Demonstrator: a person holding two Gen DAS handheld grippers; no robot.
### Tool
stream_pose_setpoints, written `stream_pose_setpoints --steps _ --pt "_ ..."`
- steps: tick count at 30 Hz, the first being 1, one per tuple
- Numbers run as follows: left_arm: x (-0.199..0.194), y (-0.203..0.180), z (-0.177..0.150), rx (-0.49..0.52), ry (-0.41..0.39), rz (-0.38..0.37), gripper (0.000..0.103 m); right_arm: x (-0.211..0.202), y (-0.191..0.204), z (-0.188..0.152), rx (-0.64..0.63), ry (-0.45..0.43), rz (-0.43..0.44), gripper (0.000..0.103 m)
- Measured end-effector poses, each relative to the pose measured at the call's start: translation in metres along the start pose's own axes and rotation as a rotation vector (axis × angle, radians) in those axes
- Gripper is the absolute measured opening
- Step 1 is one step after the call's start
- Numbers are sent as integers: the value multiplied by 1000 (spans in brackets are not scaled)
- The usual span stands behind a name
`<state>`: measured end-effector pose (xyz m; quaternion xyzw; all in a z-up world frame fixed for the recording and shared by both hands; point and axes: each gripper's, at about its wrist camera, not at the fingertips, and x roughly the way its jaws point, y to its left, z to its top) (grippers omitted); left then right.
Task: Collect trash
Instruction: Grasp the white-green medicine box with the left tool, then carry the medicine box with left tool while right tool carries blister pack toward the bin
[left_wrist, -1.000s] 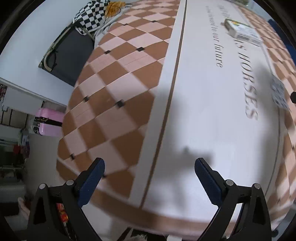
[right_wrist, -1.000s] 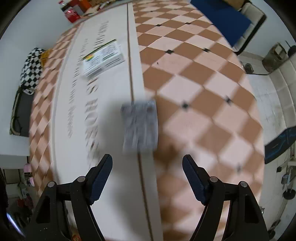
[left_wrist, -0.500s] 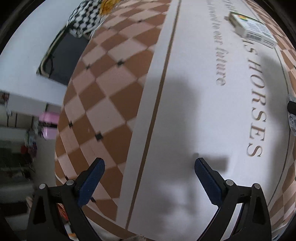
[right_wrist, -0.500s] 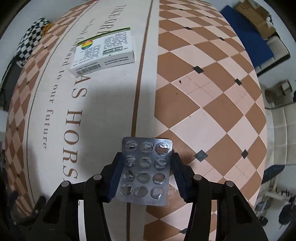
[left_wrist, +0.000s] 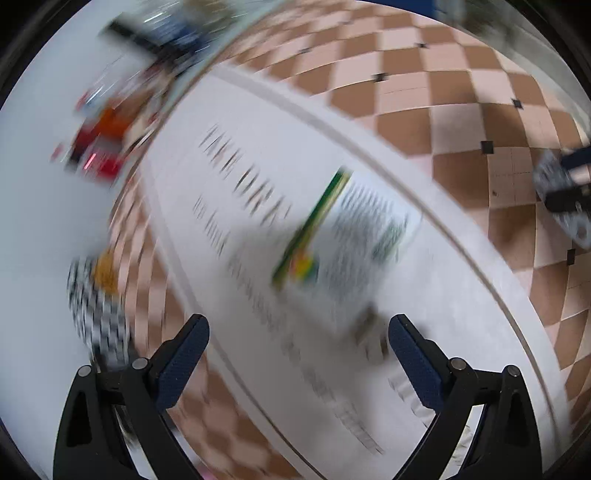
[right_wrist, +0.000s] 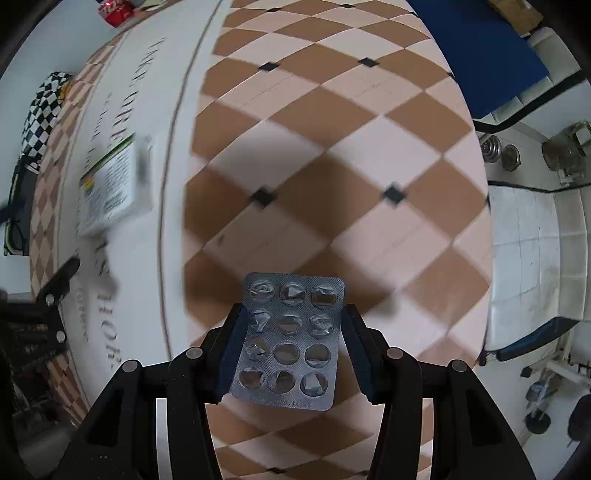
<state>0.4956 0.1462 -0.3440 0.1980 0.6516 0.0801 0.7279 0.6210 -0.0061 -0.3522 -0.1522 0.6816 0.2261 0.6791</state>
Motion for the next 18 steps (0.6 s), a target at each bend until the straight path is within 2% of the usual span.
stream_pose_setpoints --steps 4,10,11,12,14,18 --pt "22 2 29 146 51 -106 100 4 -9 22 4 20 -4 54" --pt "41 -3 47 214 97 -218 98 7 -10 40 5 21 3 55" --pt "41 -5 48 215 93 -227 93 5 -15 34 10 20 8 55" --pt "42 -6 48 207 96 -253 88 5 -15 35 16 21 13 55" --pt "41 -3 46 175 105 -316 71 5 -17 34 26 18 22 55" --pt "46 9 27 -1 149 -352 71 2 -24 22 62 27 56 55"
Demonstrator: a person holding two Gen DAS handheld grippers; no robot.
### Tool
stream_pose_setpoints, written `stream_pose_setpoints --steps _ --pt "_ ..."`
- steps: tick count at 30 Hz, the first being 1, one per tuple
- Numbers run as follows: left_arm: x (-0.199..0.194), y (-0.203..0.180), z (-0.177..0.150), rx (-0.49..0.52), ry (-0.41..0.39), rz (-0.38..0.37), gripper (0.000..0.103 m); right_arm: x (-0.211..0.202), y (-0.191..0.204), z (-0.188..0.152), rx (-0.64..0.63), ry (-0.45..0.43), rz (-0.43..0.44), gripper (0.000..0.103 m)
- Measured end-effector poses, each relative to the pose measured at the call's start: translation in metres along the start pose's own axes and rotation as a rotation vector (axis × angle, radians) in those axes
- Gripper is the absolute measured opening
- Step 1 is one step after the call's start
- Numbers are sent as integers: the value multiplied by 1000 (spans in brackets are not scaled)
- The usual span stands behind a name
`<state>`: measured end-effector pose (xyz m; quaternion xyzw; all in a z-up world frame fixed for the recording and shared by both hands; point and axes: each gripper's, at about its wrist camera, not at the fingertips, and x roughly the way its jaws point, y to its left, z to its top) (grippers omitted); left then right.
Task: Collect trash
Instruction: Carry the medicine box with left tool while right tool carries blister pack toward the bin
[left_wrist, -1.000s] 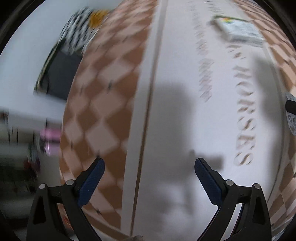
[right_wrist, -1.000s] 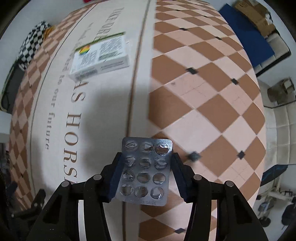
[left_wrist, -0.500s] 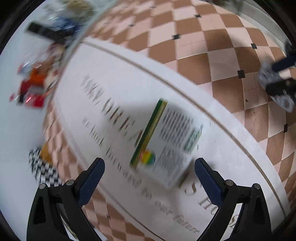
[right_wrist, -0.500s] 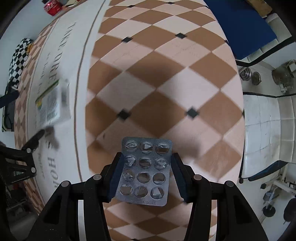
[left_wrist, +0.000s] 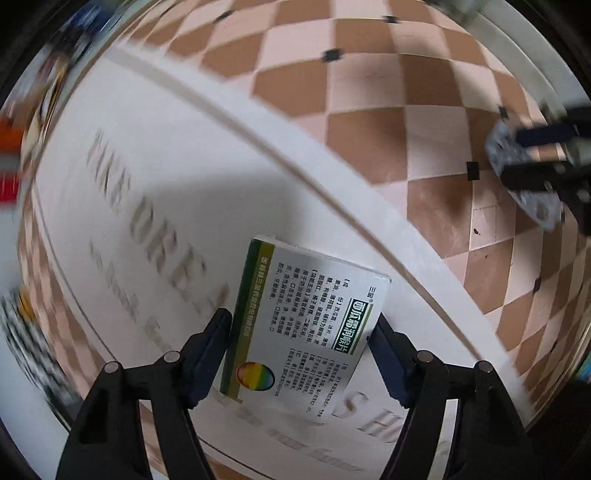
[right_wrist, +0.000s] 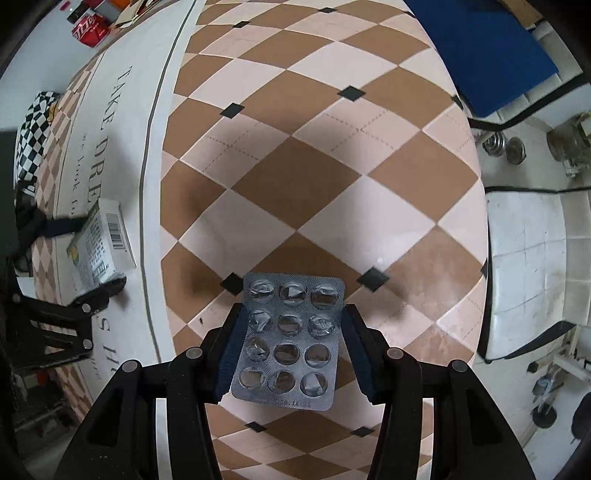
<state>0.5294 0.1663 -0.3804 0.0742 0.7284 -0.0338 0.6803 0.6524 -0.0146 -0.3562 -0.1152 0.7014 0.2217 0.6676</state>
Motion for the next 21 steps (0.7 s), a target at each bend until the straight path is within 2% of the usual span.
stream_pose_setpoints --steps 2,5,6,8,11,13,17,21 --pt "3 4 -15 -148 23 -13 71 -2 0 -7 18 -2 21 55" --pt "6 12 -44 -410 51 -67 71 1 16 -40 22 -8 36 55" --pt "7 13 -56 -503 47 -96 71 -2 7 -47 20 -11 30 55" --pt "6 15 -70 -609 8 -126 72 2 15 -52 3 -21 -7 55" --pt "12 10 -78 -639 -3 -129 73 7 20 -59 5 -39 -53 56" --pt "13 0 -80 -622 -27 -90 76 8 24 -64 2 -56 -79 57" --pt "14 -12 -84 -646 -65 -79 71 9 31 -75 10 -92 -117 57" --pt "10 -15 -92 -655 -92 -36 70 11 44 -80 0 -123 -163 55"
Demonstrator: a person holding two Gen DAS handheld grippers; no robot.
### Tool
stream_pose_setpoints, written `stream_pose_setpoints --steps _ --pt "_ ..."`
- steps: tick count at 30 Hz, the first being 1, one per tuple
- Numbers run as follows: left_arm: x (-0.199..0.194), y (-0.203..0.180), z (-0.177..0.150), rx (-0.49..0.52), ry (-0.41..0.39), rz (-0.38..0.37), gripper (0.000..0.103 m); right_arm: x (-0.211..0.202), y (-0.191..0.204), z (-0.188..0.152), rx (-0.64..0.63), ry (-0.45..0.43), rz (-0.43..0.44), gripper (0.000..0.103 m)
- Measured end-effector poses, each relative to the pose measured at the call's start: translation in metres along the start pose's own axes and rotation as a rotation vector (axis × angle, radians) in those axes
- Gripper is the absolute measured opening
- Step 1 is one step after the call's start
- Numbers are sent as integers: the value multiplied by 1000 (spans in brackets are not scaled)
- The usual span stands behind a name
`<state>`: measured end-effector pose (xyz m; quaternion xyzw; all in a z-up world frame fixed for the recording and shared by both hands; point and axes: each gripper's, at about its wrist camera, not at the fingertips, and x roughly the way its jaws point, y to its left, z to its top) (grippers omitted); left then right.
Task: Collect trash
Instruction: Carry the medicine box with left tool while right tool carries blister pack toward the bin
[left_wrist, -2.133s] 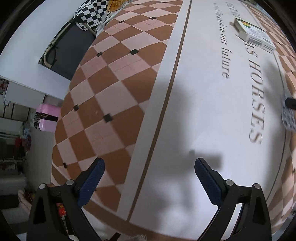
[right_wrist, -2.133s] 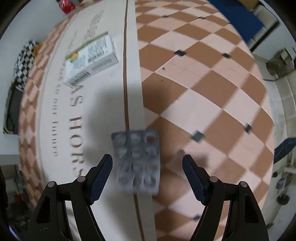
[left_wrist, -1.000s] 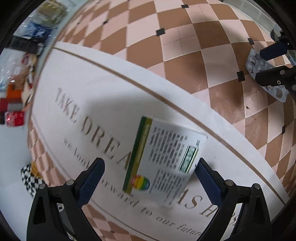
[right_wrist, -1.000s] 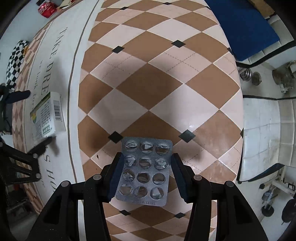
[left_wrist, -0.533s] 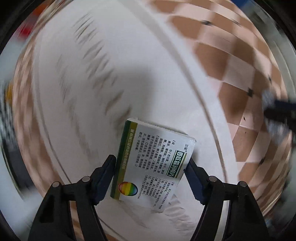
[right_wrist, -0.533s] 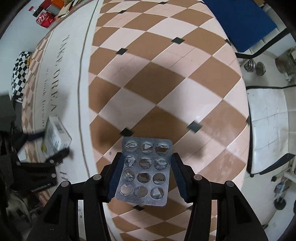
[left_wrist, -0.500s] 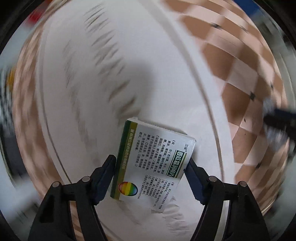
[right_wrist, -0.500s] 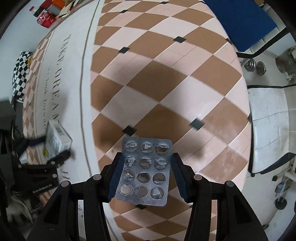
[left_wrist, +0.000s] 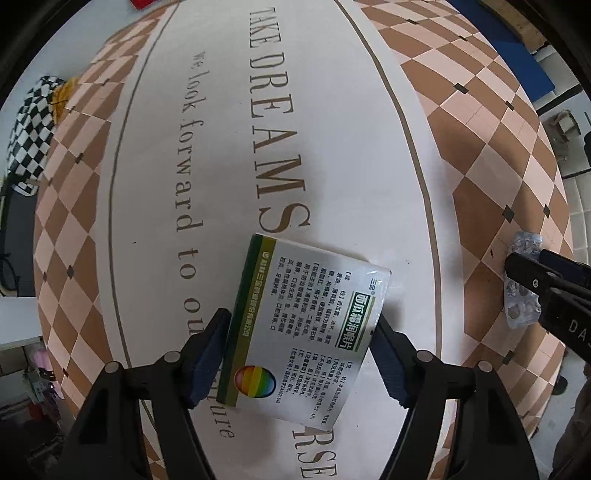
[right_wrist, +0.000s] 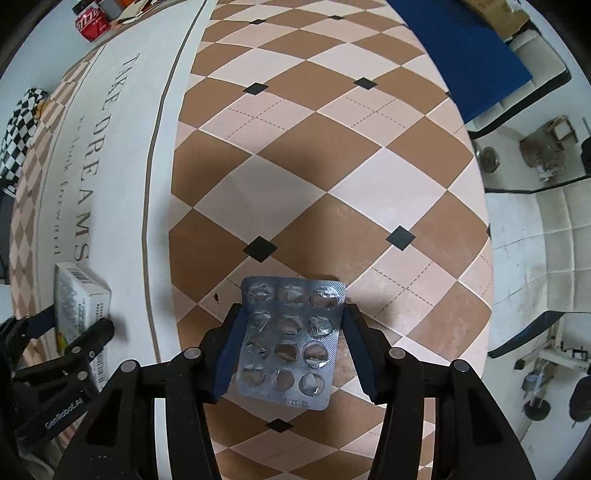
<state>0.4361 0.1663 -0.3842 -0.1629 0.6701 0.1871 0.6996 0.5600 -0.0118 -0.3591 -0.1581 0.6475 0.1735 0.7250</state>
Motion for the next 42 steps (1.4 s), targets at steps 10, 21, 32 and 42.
stream_pose_setpoints --steps 10,21,32,42 --pt "-33 3 -28 -39 -61 26 70 -15 -4 -13 32 -33 67 54" --pt "-123 2 -102 -83 -204 9 70 -97 19 -93 -30 -161 128 54" --pt "-189 34 -247 -60 -326 -39 70 -178 44 -262 -24 -271 166 54" --pt "-172 73 -400 -26 -279 -112 70 -170 74 -453 37 -216 130 54"
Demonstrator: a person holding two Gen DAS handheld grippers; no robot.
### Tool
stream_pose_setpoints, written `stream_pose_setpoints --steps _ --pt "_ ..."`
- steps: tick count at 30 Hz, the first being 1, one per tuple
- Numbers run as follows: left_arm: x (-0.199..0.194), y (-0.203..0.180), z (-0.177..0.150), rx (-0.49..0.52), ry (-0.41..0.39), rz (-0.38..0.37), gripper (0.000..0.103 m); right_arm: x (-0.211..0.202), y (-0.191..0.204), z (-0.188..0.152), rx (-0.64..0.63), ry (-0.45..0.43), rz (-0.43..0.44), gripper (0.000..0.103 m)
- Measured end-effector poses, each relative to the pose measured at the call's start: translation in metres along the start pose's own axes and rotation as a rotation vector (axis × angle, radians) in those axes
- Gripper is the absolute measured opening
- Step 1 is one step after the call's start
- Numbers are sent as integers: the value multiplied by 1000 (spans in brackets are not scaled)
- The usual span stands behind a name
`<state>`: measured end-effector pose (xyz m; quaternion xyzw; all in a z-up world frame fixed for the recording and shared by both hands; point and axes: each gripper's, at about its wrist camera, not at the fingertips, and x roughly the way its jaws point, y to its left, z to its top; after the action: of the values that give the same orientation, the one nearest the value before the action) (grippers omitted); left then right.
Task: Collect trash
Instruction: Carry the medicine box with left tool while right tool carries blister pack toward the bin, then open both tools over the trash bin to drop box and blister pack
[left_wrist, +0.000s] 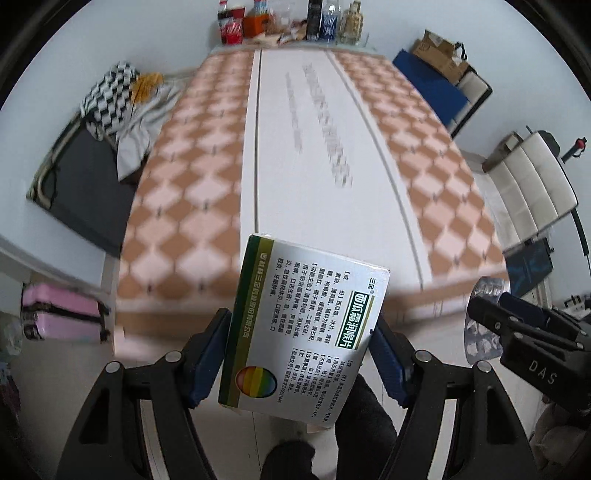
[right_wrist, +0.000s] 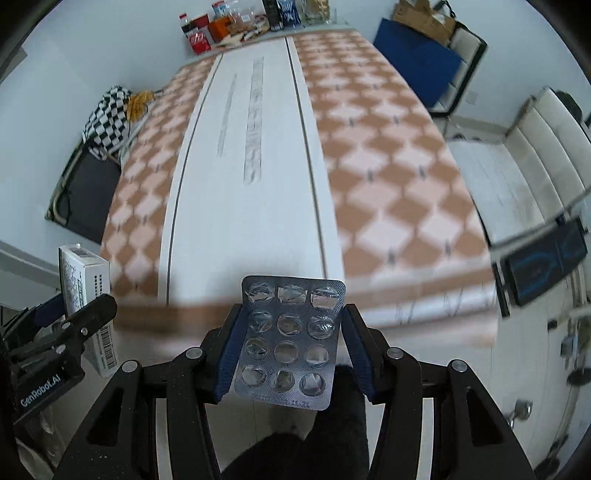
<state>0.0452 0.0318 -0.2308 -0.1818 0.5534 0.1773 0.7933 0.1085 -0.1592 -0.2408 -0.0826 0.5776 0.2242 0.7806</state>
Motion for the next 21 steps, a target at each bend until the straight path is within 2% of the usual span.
stream_pose_setpoints --steps 6,10,16,21 --pt "32 6 -68 1 117 -23 70 37 3 -83 14 105 -5 54" --pt "69 11 -99 -23 185 -24 70 81 -1 -118 16 177 -6 54" --pt "154 14 -130 -53 278 -24 70 168 -18 -154 36 266 8 54" --pt "231 17 -149 -73 335 -38 70 244 -38 -177 66 306 14 54"
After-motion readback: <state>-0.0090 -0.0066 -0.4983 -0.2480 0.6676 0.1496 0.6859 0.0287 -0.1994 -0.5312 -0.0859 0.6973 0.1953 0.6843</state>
